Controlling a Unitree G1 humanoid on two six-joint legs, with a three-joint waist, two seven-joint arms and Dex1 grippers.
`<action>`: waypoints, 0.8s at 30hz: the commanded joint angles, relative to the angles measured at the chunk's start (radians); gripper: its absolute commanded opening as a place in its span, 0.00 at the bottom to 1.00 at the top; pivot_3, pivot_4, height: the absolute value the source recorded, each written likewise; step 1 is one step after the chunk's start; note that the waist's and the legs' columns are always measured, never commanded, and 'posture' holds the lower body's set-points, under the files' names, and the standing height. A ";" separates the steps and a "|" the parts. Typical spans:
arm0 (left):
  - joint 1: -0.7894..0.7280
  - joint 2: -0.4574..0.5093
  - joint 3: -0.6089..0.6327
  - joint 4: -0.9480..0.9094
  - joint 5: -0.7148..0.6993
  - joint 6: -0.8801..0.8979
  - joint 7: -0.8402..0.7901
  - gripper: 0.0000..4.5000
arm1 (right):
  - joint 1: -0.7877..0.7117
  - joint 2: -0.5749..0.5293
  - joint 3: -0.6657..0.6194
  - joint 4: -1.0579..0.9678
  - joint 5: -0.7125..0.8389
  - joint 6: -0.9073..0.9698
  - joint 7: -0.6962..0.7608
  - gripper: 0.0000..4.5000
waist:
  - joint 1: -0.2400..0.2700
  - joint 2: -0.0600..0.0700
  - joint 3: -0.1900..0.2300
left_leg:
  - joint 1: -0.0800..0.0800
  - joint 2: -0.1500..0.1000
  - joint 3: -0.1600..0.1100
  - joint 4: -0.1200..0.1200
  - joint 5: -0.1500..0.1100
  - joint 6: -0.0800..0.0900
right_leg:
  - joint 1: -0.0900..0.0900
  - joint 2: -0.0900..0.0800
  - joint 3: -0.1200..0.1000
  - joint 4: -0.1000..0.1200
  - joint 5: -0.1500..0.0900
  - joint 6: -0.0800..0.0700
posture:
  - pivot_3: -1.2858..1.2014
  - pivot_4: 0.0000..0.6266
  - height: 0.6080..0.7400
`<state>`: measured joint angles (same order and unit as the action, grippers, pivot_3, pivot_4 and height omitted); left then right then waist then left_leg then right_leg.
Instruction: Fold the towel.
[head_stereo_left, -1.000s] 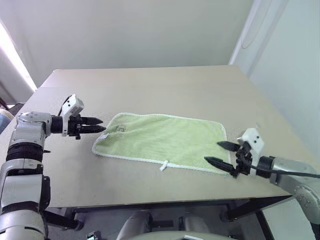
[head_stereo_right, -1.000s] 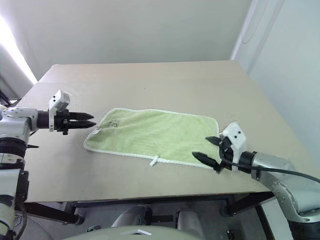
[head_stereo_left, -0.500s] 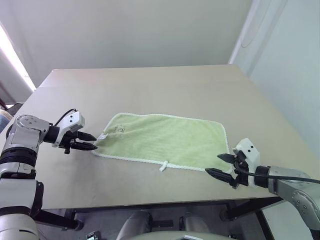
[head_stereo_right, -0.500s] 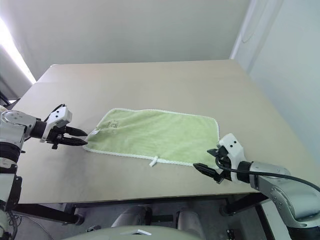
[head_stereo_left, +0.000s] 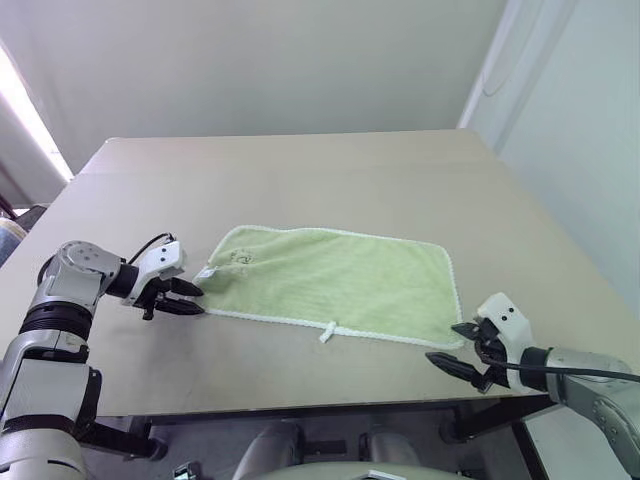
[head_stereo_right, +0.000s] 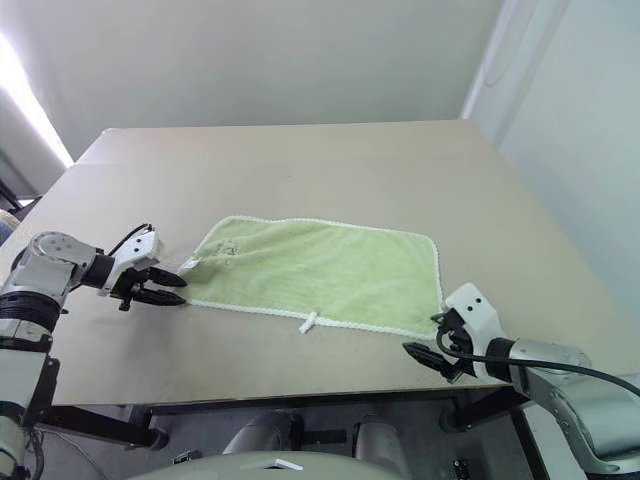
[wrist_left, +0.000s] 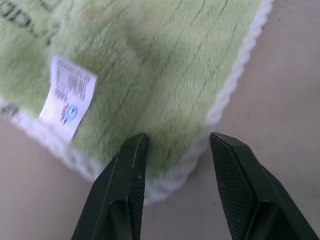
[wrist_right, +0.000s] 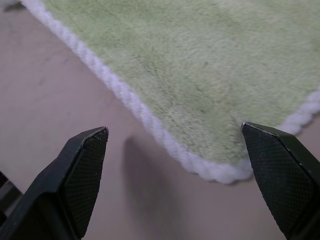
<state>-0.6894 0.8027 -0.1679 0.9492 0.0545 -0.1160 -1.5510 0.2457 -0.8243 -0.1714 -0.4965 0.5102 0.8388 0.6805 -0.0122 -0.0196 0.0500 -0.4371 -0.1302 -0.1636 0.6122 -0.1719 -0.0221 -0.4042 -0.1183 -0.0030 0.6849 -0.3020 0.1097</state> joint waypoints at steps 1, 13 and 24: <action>-0.015 0.011 0.000 0.003 0.006 0.008 -0.005 0.47 | -0.010 -0.026 -0.017 0.008 -0.039 -0.016 -0.007 0.99 | 0.000 0.000 0.000 | 0.000 0.000 0.000 0.000 0.000 0.000 | 0.000 0.000 0.000 0.000 0.000 0.000 | 0.52 0.00 0.64; -0.020 0.005 -0.031 0.033 0.028 0.033 -0.041 0.00 | -0.016 -0.042 0.025 0.044 -0.131 -0.026 -0.019 0.40 | 0.001 0.000 0.000 | 0.003 0.000 0.000 0.000 0.000 0.000 | 0.004 0.000 -0.001 0.000 -0.002 0.004 | 0.52 0.00 0.64; -0.054 -0.001 -0.023 0.079 0.020 0.063 -0.060 0.00 | -0.063 -0.051 0.028 0.053 -0.166 -0.035 -0.015 0.01 | -0.004 0.000 0.000 | 0.008 0.002 0.002 0.000 0.000 0.000 | 0.009 -0.001 -0.001 -0.001 -0.002 0.004 | 0.52 0.00 0.64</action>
<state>-0.7239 0.7987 -0.1918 1.0194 0.0760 -0.0665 -1.5930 0.2013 -0.8577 -0.1307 -0.4422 0.3576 0.8023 0.6675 -0.0160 -0.0194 0.0496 -0.4289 -0.1281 -0.1610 0.6120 -0.1724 -0.0221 -0.3955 -0.1197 -0.0038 0.6836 -0.3045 0.1137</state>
